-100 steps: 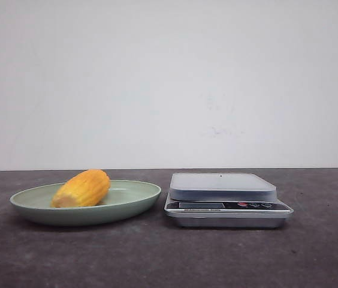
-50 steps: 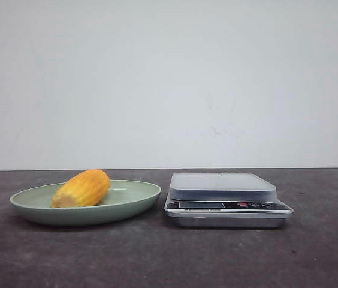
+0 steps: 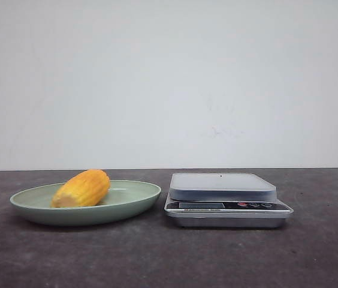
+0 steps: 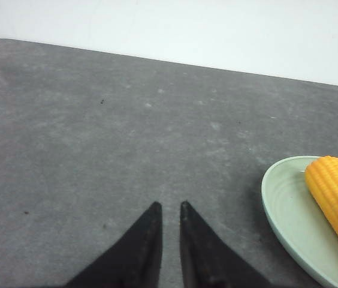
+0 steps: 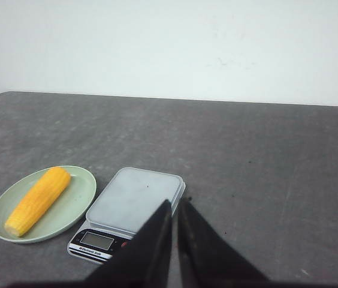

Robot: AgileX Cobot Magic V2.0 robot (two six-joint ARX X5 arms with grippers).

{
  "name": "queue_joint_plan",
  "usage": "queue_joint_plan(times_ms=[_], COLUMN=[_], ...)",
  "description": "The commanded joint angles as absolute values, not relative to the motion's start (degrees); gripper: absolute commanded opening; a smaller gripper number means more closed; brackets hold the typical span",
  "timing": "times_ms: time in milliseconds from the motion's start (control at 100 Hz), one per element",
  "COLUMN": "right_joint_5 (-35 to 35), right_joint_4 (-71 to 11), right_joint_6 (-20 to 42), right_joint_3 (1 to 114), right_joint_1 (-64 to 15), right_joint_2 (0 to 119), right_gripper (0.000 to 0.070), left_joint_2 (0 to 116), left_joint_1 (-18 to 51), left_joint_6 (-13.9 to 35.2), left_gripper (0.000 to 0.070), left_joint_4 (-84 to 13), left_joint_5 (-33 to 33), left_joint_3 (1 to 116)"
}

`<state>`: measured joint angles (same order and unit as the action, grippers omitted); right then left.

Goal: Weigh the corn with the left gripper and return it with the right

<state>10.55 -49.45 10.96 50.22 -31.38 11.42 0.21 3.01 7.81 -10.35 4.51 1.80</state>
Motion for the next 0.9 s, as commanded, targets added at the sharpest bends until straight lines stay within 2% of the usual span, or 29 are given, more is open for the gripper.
queue_joint_plan(times_ms=[0, 360, 490, 660, 770, 890], right_joint_5=[10.6, 10.6, 11.2, 10.0, 9.9, 9.9], right_joint_4=[-48.9, -48.9, -47.9, -35.7, -30.0, -24.6], right_joint_6=[11.6, 11.5, 9.0, 4.8, 3.9, 2.5], right_joint_3=[50.7, 50.7, 50.5, 45.0, 37.8, 28.6], right_joint_1=[-31.6, -31.6, -31.1, -20.1, -12.2, -7.0], right_joint_2=[11.4, 11.4, 11.4, 7.5, 3.1, 0.3], right_gripper=[0.0012, 0.0012, 0.0012, 0.0012, 0.0012, 0.0012], left_joint_2=[0.2, 0.2, 0.2, 0.2, 0.2, 0.2], left_joint_1=[3.0, 3.0, 3.0, 3.0, 3.0, 3.0], left_joint_6=[6.9, 6.9, 6.9, 6.9, 6.9, 6.9], left_gripper=[0.0027, 0.0027, 0.0027, 0.0027, 0.0027, 0.0027], left_joint_4=[-10.7, -10.7, -10.7, -10.7, -10.7, -10.7], left_joint_5=[4.5, 4.5, 4.5, 4.5, 4.5, 4.5], left_joint_3=[0.8, 0.8, 0.8, 0.8, 0.8, 0.8])
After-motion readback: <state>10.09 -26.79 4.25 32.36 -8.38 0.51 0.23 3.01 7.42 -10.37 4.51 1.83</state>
